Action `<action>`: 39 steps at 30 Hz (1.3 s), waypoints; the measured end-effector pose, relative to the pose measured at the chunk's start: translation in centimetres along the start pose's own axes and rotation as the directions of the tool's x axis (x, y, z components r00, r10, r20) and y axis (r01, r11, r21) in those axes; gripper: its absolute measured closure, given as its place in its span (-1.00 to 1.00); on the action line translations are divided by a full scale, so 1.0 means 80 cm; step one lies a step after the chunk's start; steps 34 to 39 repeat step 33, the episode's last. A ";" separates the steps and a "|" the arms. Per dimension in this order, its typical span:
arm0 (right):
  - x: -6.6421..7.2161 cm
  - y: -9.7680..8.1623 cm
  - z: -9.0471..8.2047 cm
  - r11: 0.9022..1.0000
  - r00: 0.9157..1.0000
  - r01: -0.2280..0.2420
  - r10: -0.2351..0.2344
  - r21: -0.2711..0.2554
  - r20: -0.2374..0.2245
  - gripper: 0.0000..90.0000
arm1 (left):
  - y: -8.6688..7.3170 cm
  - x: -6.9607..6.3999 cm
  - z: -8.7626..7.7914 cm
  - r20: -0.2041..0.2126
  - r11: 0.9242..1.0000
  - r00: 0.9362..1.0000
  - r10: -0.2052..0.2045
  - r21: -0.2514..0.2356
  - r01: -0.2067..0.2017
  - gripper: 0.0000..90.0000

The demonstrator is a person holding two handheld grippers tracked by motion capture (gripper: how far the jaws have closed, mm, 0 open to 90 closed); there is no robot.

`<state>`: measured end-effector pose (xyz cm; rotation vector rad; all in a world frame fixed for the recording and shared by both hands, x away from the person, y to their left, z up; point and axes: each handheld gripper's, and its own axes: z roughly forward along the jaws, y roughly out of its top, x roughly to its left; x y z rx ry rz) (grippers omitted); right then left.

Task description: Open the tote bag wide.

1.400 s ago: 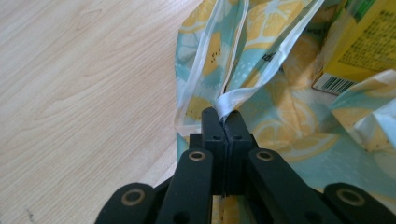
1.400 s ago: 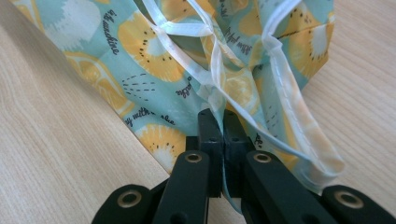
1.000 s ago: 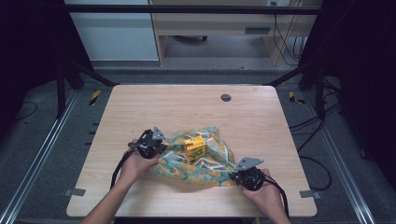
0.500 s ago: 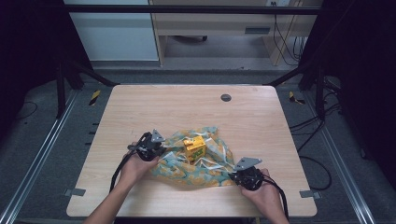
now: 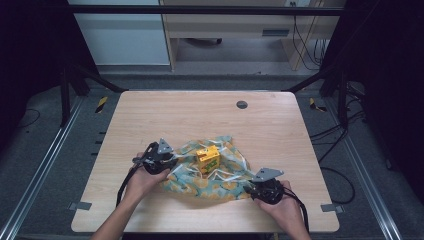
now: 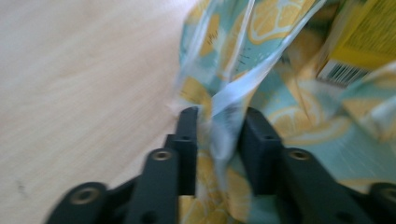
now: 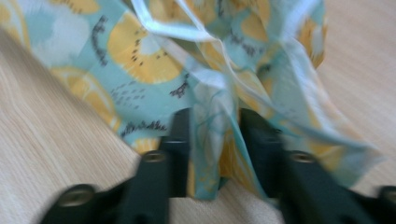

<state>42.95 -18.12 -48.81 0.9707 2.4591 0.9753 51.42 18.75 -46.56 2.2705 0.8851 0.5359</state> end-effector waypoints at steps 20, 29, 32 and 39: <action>-0.050 0.009 -0.076 0.940 0.948 -0.192 0.252 -0.282 0.196 -0.79 | -0.032 0.036 -0.086 -0.131 0.977 0.981 -0.146 -0.173 0.123 -0.61; -0.071 -0.041 -0.049 0.926 0.882 -0.306 0.363 -0.220 0.302 -0.80 | -0.109 0.042 -0.098 -0.137 0.986 0.978 -0.157 -0.076 0.147 -0.84; -0.072 -0.051 -0.051 0.928 0.874 -0.301 0.360 -0.219 0.326 -0.79 | -0.111 0.045 -0.094 -0.134 0.984 0.976 -0.171 -0.067 0.163 -0.88; -0.073 -0.052 -0.053 0.926 0.871 -0.296 0.362 -0.232 0.333 -0.79 | -0.111 0.047 -0.093 -0.137 0.982 0.973 -0.184 -0.069 0.176 -0.89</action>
